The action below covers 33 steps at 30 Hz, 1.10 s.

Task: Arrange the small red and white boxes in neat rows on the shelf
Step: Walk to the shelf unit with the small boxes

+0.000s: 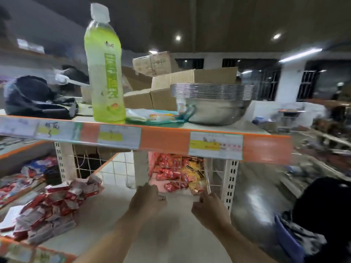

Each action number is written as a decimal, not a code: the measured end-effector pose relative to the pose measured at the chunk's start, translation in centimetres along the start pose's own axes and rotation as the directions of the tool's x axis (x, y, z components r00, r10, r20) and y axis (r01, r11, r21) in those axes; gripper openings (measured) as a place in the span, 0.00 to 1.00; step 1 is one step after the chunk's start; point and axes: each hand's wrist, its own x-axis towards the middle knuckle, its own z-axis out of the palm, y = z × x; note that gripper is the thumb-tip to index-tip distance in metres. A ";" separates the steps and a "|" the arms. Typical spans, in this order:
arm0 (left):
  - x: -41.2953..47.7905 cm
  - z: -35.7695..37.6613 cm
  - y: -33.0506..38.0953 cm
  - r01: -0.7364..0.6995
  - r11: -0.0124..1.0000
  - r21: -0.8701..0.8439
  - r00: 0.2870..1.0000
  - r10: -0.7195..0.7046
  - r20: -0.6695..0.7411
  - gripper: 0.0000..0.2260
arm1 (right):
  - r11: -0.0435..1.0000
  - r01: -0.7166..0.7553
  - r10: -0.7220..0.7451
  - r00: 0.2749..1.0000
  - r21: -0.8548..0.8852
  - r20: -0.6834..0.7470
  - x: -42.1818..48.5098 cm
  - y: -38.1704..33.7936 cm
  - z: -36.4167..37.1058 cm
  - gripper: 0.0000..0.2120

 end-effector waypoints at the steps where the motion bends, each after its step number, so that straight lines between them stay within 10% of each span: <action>1: 0.2 0.1 -0.2 -0.022 1.000 -0.005 1.000 0.022 0.008 0.11 | 1.000 -0.027 0.027 0.999 0.000 -0.019 -0.3 -0.2 0.1 0.07; 19: 4.2 5.0 -0.3 -0.105 0.994 -0.028 0.985 0.108 0.138 0.15 | 0.983 -0.177 0.171 0.976 -0.036 -0.134 1.2 1.1 3.6 0.17; 33: 5.6 10.9 0.9 0.005 1.000 -0.010 0.999 -0.005 -0.041 0.20 | 0.982 -0.190 0.185 0.960 -0.003 -0.210 4.0 6.1 7.3 0.15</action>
